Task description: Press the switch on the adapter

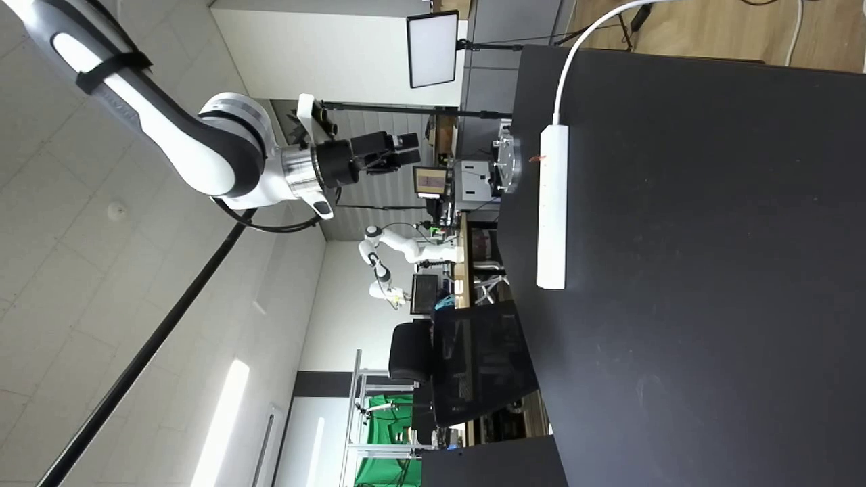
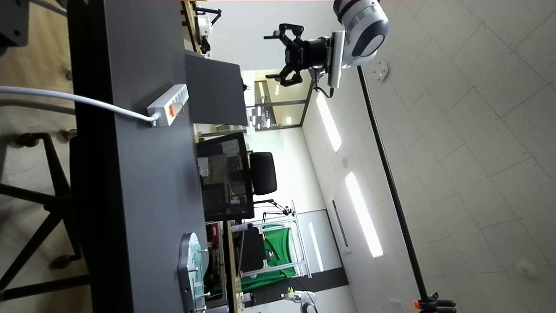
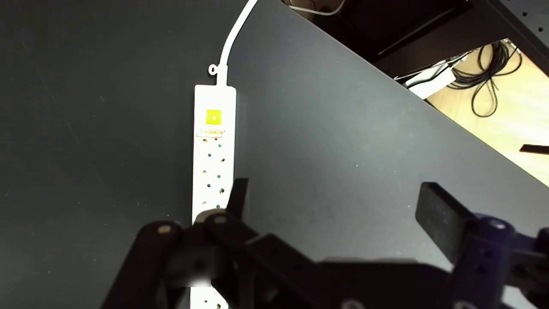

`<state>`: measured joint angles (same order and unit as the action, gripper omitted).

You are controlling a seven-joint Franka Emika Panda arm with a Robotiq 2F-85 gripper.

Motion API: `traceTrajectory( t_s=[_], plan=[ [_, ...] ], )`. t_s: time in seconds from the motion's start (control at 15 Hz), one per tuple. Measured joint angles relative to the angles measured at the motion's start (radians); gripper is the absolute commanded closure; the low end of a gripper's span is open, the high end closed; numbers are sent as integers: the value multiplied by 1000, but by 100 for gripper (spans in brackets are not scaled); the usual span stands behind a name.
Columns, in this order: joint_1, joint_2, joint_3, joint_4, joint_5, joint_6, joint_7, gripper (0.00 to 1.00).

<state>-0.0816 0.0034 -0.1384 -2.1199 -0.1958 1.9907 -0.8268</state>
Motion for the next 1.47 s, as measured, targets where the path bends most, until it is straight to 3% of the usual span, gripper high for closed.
traceTrajectory(
  t_s=[0.2,0.27,0.33,1.0,1.47],
  plan=[
    [-16,14,-3,1,0,38,-23,0],
    [-28,23,-7,1,3,55,-35,25],
    [-41,36,-14,1,12,79,-49,26],
    [-169,325,-18,16,210,439,-157,97],
    [-232,480,35,109,281,448,-156,100]
  ],
)
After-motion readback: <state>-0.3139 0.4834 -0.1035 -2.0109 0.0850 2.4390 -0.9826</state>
